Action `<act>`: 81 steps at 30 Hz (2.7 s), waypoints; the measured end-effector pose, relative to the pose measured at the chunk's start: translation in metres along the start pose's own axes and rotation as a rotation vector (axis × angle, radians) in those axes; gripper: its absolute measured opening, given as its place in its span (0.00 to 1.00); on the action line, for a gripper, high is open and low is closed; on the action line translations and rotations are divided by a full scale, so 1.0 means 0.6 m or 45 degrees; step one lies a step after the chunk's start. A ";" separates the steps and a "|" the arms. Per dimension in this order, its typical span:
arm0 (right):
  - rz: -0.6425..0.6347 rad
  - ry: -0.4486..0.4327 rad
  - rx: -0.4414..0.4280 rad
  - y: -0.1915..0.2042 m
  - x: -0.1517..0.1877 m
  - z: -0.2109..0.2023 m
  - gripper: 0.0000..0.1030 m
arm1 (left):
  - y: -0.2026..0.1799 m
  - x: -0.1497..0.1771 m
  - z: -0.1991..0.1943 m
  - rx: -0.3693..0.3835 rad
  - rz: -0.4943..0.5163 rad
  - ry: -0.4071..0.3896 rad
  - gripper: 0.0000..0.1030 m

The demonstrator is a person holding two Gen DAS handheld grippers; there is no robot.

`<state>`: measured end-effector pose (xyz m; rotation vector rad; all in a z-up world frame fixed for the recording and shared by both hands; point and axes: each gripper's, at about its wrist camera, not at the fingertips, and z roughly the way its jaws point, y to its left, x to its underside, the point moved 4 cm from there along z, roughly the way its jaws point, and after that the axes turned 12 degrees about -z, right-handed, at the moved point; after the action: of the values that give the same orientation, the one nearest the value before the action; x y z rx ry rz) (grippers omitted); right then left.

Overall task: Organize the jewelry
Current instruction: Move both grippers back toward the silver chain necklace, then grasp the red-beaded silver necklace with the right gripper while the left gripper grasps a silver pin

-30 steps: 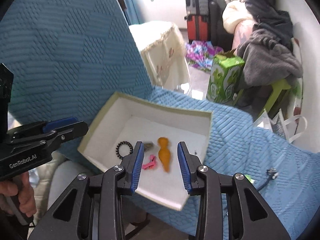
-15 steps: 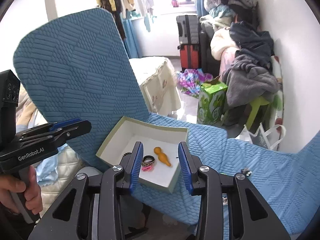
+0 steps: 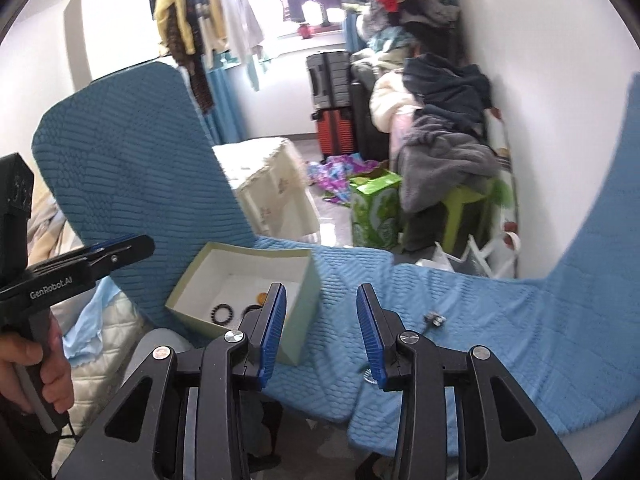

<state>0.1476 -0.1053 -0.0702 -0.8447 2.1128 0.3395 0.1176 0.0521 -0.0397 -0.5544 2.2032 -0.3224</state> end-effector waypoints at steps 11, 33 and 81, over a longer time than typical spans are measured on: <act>0.147 0.037 0.112 -0.056 0.108 -0.035 0.33 | -0.063 0.085 0.066 0.131 0.022 0.171 0.35; 0.247 0.228 0.033 -0.162 0.245 0.171 0.24 | -0.094 0.219 0.337 0.127 0.111 0.489 0.32; 0.160 0.463 -0.020 -0.197 0.280 0.352 0.10 | -0.109 0.211 0.423 0.170 0.205 0.522 0.04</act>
<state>0.2782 -0.1632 -0.3280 -0.8331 2.5111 0.2842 0.2612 -0.0780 -0.2568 -0.2490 2.5763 -0.5301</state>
